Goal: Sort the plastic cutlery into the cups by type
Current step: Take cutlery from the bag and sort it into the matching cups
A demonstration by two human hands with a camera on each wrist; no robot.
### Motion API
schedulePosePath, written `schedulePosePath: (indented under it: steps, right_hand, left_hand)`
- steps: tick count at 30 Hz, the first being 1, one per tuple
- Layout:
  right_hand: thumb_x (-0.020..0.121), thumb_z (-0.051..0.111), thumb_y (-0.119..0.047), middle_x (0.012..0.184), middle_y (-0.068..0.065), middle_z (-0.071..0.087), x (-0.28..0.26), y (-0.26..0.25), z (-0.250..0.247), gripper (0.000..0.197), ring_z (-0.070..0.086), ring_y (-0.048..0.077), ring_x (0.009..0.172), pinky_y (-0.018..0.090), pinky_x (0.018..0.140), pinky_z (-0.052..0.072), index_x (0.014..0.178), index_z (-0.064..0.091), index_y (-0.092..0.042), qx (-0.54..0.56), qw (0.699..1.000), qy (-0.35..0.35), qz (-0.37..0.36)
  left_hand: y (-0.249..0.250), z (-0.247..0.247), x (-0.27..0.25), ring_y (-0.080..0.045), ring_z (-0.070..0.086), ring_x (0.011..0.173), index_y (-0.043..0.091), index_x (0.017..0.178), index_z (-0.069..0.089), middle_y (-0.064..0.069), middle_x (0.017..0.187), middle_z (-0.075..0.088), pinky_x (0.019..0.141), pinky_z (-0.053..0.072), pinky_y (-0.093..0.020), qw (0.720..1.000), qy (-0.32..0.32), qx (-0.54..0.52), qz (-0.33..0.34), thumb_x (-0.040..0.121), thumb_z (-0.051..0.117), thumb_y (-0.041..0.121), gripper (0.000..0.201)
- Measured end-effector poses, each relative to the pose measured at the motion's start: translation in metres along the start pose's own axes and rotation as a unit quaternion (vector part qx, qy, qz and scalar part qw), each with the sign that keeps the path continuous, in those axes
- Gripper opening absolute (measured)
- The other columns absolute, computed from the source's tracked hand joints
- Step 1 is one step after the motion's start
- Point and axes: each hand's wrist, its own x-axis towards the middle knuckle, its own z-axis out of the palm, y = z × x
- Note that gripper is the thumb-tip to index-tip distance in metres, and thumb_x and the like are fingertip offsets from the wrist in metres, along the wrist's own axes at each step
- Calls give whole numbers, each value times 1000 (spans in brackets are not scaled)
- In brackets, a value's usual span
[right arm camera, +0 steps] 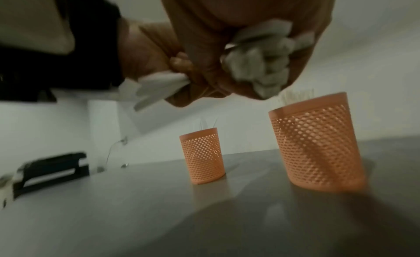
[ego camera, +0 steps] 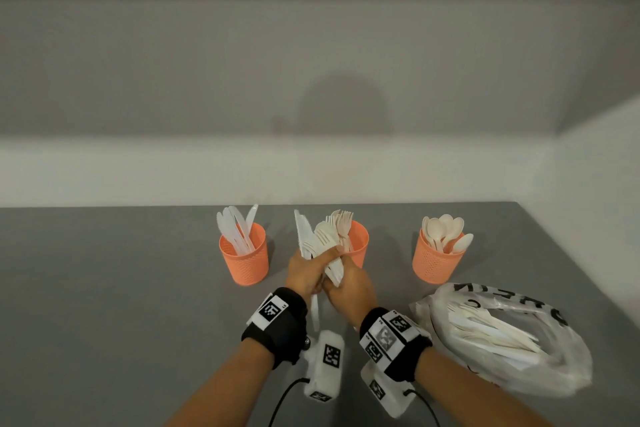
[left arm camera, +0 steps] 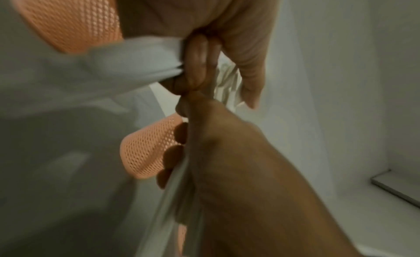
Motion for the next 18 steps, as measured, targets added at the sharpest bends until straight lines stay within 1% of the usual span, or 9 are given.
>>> schedulePosePath:
  steps: [2,4,6,8,9,12,15,16,18]
  right_hand:
    - [76,59,-18,86,4,69,-1,2,-1,31,66,19,76,33,71,54,107,61,-20,78,996,-49,3]
    - [77,55,-3,65,6,61,0,1,-9,14,59,13,54,31,56,50,83,62,-14,173,975,-132,40]
    - [83,54,2,54,4,60,0,-4,-20,14,58,9,47,24,52,50,80,61,-10,242,940,-223,93]
    - [84,58,-9,49,0,59,0,-5,-27,2,59,11,48,25,55,52,84,60,-10,302,903,-276,132]
    - [81,59,-16,47,-1,56,0,-5,-28,5,58,12,47,27,57,53,82,58,-11,329,886,-291,148]
    - [88,58,-30,42,-5,44,-1,-6,-25,28,47,9,38,24,50,50,64,57,-15,366,866,-293,175]
    - [90,57,-35,46,-5,45,1,-6,-21,28,36,6,33,17,37,36,70,53,-16,337,897,-239,157]
    - [89,58,-34,47,-5,48,2,-5,-20,25,35,5,33,17,36,34,74,52,-16,330,907,-218,147]
    - [89,60,-32,49,-4,49,5,1,-18,19,34,5,32,17,34,32,79,53,-18,329,916,-183,137]
  left_hand:
    - [-1,-4,5,-3,35,25,1,95,57,6,36,48,29,25,-12,1000,-18,8,-5,79,71,12,24]
    - [1,-9,6,-3,38,25,-1,95,58,1,42,51,29,28,-12,998,-57,22,1,80,69,10,21]
    - [2,-14,7,-4,36,26,-2,96,59,-6,49,50,29,26,-13,993,-105,49,14,81,68,12,22]
    - [2,-16,10,-5,34,27,-2,94,60,-7,51,50,29,25,-14,988,-136,65,24,81,68,14,22]
    - [2,-17,11,-5,34,27,-1,91,60,-6,49,50,29,24,-14,987,-146,67,25,82,67,16,21]
    - [4,-18,11,-7,33,27,5,72,60,-2,41,50,30,23,-14,984,-158,80,26,79,66,35,32]
    - [6,-24,17,-6,25,32,11,70,55,3,44,38,32,20,-16,992,-99,76,15,80,54,58,47]
    - [6,-26,20,-6,23,33,12,74,56,4,47,36,33,20,-16,997,-55,58,8,85,50,57,46]
    - [6,-32,25,-4,23,31,12,83,56,7,46,35,32,21,-16,1000,24,16,-5,92,47,42,33]
